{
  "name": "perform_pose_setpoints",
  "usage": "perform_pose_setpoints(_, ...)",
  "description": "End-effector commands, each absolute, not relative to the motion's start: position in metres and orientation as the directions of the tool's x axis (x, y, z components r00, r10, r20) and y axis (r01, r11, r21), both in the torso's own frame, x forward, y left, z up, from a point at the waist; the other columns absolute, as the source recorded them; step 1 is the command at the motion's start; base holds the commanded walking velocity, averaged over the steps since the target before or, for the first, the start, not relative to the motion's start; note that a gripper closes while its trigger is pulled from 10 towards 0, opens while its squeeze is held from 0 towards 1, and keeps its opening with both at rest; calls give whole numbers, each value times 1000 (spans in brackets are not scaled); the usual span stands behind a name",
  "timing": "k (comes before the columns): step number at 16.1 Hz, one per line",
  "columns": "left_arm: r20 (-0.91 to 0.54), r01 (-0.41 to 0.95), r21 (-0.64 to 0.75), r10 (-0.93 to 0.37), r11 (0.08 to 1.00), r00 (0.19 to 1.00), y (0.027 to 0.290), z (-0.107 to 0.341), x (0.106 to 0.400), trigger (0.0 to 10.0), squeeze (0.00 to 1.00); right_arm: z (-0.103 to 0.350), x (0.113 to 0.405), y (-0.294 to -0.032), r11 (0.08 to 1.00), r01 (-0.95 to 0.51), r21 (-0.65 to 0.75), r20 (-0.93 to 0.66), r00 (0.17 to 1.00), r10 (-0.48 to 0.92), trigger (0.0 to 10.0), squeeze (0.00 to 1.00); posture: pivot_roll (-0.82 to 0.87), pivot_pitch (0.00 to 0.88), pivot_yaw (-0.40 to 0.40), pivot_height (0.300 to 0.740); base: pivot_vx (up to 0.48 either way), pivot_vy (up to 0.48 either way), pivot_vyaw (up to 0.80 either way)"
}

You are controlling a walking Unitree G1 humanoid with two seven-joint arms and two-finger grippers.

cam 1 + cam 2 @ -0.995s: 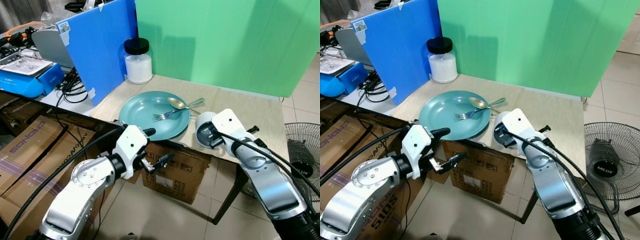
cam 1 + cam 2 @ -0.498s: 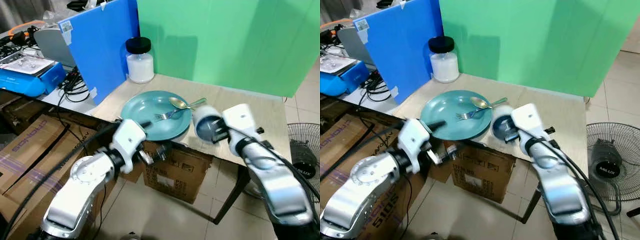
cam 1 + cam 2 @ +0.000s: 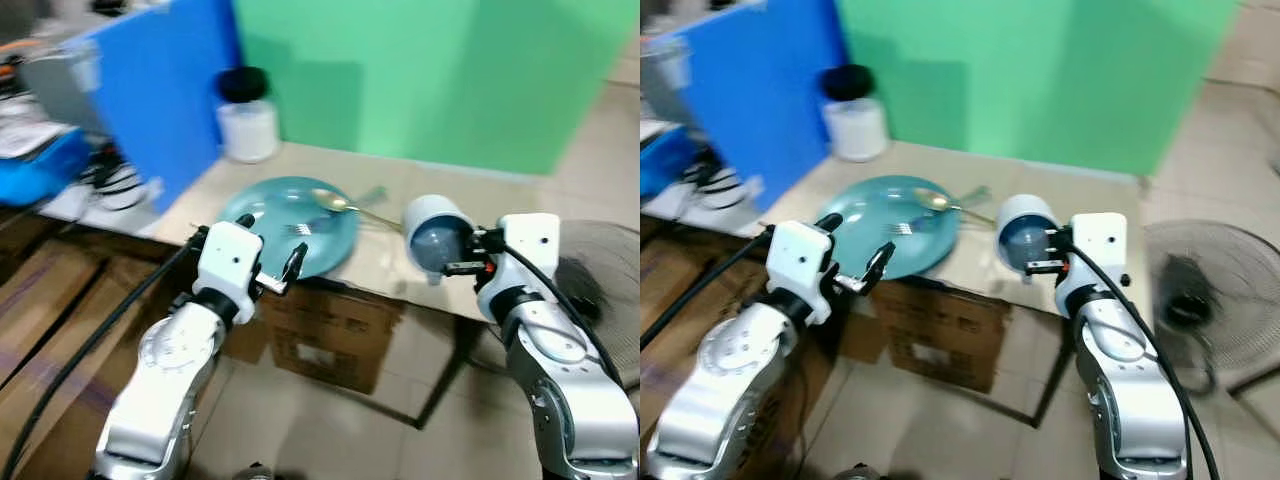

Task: Setting the table

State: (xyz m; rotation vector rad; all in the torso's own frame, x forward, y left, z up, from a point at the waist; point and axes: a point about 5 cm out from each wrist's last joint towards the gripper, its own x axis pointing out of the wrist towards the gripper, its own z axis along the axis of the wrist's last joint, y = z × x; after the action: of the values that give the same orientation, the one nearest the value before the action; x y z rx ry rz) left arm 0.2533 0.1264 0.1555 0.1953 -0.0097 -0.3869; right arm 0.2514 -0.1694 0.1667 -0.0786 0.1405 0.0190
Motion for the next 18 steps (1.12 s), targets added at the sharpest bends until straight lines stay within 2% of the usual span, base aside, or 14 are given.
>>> perform_pose_setpoints(1, -15, 355, 208, -360, 912, 933, 124, 158, 256, 10000, 0, 174, 249, -168, 997, -20, -68, -109, 994, 13, 10000, 0, 115, 0, 28, 740, 0, 0, -781)
perform_pose_setpoints(11, -15, 301, 187, -304, 935, 953, 136, 157, 256, 10000, 0, 173, 252, -163, 996, -11, -93, -119, 993, 0, 10000, 0, 110, 0, 35, 740, 0, 0, -791)
perform_pose_setpoints(18, -13, 280, 158, -282, 947, 959, 137, 156, 251, 10000, 0, 173, 255, -162, 992, -43, -121, -140, 990, 26, 10000, 0, 120, 0, -5, 740, 0, 0, -796)
